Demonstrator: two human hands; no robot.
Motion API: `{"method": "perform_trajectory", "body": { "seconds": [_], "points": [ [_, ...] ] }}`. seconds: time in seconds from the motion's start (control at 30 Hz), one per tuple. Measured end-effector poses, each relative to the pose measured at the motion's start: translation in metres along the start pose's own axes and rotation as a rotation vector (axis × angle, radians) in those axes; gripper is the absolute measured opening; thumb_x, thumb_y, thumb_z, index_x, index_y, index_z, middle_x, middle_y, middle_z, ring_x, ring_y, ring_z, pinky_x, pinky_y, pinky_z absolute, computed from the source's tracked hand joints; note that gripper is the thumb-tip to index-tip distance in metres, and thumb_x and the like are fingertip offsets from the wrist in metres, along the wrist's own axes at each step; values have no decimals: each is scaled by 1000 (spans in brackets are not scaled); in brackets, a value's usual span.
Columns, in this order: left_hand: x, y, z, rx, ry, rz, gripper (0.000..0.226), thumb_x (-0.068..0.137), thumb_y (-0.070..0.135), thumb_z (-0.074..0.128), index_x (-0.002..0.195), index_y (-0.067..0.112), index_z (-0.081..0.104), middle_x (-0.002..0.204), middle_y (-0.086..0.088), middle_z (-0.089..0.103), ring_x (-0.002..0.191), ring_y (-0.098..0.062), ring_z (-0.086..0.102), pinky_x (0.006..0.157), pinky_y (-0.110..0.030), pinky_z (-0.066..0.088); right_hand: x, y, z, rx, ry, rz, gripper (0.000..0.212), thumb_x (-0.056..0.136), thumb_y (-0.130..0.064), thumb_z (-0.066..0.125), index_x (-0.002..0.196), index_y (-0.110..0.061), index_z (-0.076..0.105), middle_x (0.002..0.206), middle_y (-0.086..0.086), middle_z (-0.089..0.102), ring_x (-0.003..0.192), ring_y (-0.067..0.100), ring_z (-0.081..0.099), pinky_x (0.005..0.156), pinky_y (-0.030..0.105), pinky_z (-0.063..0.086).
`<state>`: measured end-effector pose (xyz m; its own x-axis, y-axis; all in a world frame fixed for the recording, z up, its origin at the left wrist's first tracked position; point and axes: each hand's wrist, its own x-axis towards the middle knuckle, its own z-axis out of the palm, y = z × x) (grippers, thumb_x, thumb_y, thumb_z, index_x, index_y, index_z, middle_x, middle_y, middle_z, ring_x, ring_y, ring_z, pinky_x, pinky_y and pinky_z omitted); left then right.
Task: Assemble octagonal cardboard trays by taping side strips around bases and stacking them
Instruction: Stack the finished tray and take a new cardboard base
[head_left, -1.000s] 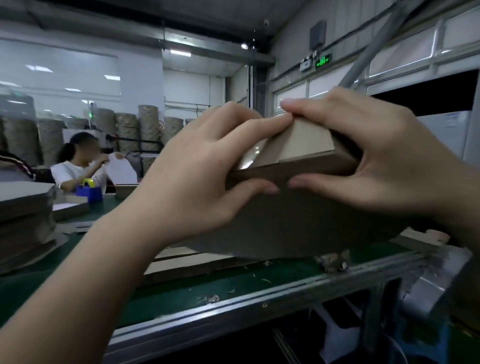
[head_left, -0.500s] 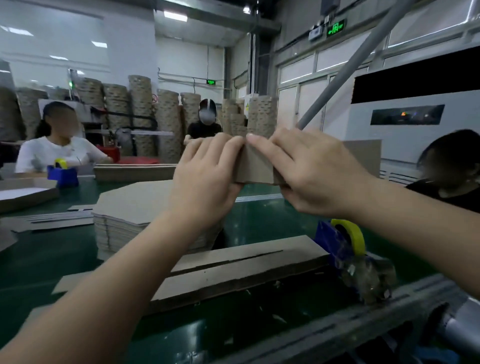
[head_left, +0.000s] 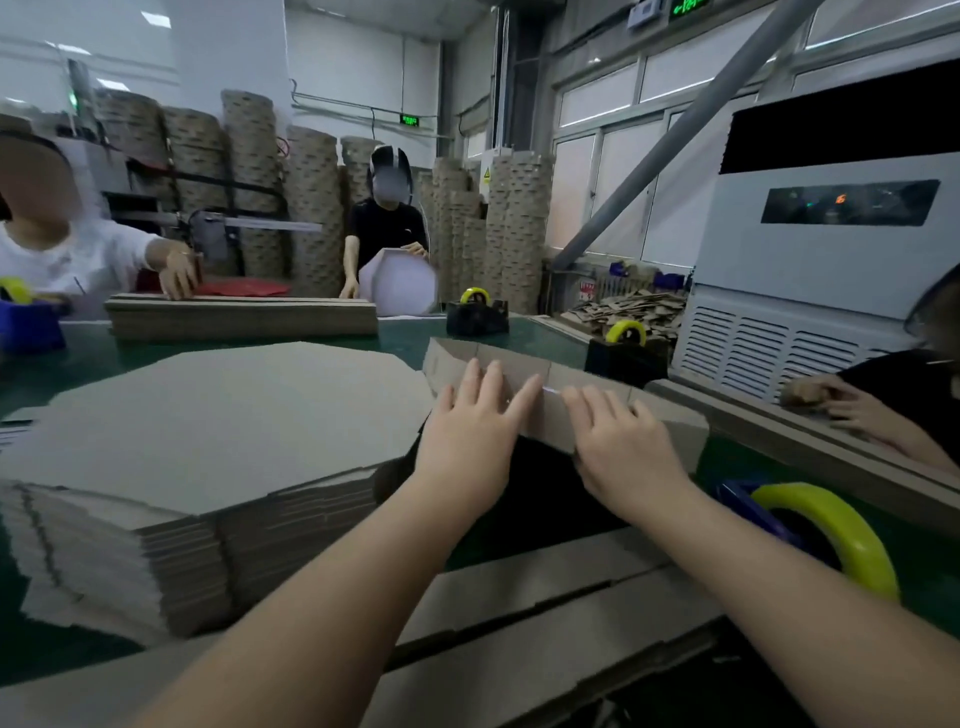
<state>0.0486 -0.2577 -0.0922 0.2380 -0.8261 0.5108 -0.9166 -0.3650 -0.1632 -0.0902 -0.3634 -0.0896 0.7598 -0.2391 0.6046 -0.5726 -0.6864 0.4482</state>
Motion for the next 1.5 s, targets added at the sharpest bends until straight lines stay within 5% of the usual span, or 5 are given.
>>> {"method": "perform_trajectory", "body": {
  "seconds": [0.3, 0.6, 0.8, 1.23, 1.5],
  "points": [
    [16, 18, 23, 200, -154, -92, 87, 92, 35, 50, 151, 20, -12, 157, -22, -11, 141, -51, -5, 114, -60, 6, -8, 20, 41, -35, -148, 136, 59, 75, -16, 71, 128, -7, 49, 107, 11, 58, 94, 30, 58, 79, 43, 52],
    [-9, -12, 14, 336, -347, -310, 45, 98, 23, 36, 141, 8, 38, 154, -25, 15, 136, -51, 22, 107, -49, 28, -8, -1, 62, 110, -489, 109, 54, 89, -14, 57, 135, -15, 29, 127, 7, 44, 116, 30, 46, 102, 52, 35],
    [-18, -16, 3, 315, -354, -328, 62, 100, 27, 37, 152, 15, 5, 154, -28, 16, 139, -48, 20, 111, -50, 23, -4, -12, 49, 740, -675, 311, 59, 93, -33, 61, 143, -16, 34, 141, 5, 41, 129, 30, 40, 107, 43, 37],
    [-122, -17, -86, 243, 59, -214, 38, 71, 0, 72, 108, -9, 65, 106, -28, 66, 96, -38, 67, 79, -43, 56, 4, -96, -90, 1735, -398, 702, 33, 94, -51, 50, 88, -22, 63, 95, -2, 68, 102, 21, 63, 88, 32, 50],
    [-252, 27, -137, -26, 30, -21, 49, 82, 36, 70, 118, 3, 67, 123, -14, 64, 112, -32, 62, 93, -46, 50, -86, -130, -163, 2264, -147, 1291, 28, 84, 18, 46, 91, -5, 62, 96, 17, 68, 76, 26, 65, 56, 31, 56]
  ]
}}
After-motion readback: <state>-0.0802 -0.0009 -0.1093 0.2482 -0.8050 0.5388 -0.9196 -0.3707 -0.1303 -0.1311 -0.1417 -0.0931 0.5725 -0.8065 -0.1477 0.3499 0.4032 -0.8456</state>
